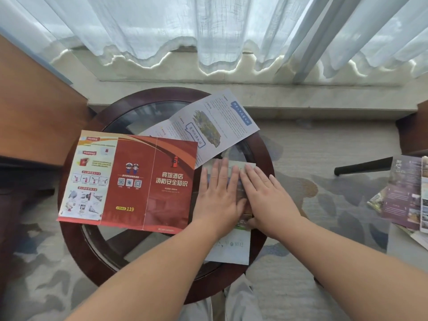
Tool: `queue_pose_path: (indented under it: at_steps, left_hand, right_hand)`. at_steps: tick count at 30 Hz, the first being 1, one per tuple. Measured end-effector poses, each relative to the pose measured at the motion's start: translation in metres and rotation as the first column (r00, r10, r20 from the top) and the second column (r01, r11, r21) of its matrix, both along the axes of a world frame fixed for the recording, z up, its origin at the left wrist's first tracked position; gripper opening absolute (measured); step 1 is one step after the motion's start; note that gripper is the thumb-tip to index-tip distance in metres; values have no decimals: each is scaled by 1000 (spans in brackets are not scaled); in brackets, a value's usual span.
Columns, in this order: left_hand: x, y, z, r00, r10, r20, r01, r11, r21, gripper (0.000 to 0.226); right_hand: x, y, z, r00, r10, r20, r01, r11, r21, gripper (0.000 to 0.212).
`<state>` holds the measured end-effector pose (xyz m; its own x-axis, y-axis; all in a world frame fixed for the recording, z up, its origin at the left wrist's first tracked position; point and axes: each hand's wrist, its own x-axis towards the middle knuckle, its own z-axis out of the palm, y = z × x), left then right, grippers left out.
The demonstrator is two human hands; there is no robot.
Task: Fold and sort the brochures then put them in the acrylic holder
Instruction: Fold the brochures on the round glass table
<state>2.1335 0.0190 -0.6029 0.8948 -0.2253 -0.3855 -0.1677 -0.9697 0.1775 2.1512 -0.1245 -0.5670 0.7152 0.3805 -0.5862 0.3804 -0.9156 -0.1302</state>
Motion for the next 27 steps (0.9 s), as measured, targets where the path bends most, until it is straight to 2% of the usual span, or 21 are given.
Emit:
queue_pose_path:
  at_steps: [4,9,16,20,24,27]
  left_hand:
    - [-28,-2,-10,993,-20,117,26,999,-46,72]
    - [-97,-1,-13,990,-142,26,142,989,-35,80]
    - [-100,7,-7,998,-57,0,57,998,-3,89]
    - [-103,8,-5,998,-58,-23,59,998,14,89]
    - [-96,8,-1,999,-46,-2,46,998,-33,89]
    - [-85,15,-1,998,-41,48,42,999,-27,91]
  right_hand:
    - [7,-3,-8,999,-6,33,5,999,39,120]
    - [-1,-8,-9,1000,-26,-3,26,999,18,130]
    - [0,-5,-6,1000,-17,-16,17,1000,-12,131]
    - [-4,7,-2,1000,9,26,-7,998,-67,128]
    - [-15,18,-1,999,21,-36,-22,998,-50,135]
    - [-12,19,-2,999,27,-28,-28,999,-42,137]
